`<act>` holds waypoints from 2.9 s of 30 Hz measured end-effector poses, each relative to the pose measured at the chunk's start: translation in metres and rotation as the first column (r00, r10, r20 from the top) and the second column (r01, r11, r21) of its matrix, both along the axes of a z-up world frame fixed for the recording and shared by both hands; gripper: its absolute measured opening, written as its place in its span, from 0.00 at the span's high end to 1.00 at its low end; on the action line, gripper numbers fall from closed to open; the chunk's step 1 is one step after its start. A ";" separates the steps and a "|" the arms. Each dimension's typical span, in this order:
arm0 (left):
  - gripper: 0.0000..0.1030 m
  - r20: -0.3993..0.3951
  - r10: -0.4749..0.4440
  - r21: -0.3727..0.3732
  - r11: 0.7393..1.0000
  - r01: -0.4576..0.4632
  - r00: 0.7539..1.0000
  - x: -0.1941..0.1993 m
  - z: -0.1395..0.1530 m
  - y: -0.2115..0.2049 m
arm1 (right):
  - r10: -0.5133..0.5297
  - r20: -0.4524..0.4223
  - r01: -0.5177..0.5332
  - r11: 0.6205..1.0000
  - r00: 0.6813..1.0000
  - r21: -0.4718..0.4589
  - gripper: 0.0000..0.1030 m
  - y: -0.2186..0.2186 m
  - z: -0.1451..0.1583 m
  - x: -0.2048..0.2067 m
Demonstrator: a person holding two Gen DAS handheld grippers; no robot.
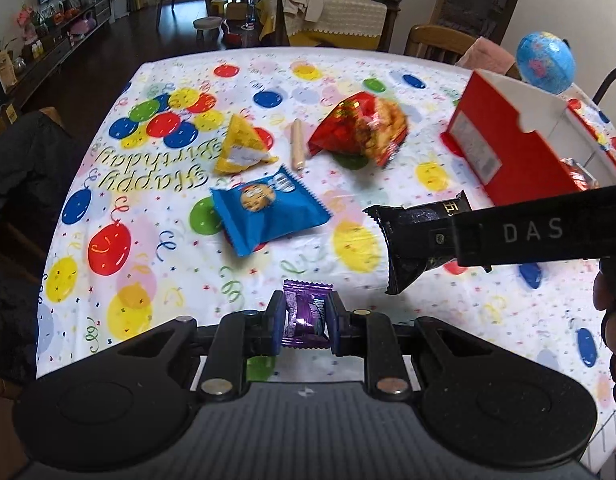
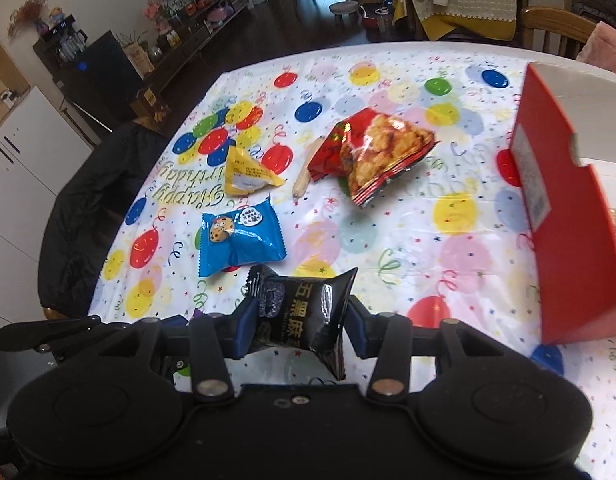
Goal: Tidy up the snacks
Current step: 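Carry the purple candy and black packet over the red box with both tools, then open both tools to drop the purple candy and black packet into the box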
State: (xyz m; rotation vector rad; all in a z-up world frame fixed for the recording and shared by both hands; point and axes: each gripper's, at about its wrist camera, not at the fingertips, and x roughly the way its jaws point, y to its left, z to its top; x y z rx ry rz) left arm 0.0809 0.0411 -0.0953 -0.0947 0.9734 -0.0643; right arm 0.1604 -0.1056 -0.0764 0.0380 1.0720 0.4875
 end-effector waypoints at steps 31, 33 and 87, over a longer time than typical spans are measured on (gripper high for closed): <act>0.80 0.114 -0.131 -0.014 0.991 0.133 0.985 0.034 0.079 -0.140 | -0.146 0.113 0.146 0.989 0.983 0.001 0.57 -0.157 0.074 -0.004; 0.80 0.118 -0.136 -0.012 0.990 0.139 0.984 0.039 0.081 -0.149 | -0.152 0.120 0.153 0.988 0.981 0.000 0.57 -0.167 0.076 -0.002; 0.48 -0.046 -0.214 0.060 0.974 0.216 0.976 0.149 0.024 -0.301 | -0.266 0.043 0.266 0.964 0.963 0.006 0.65 -0.316 0.030 0.060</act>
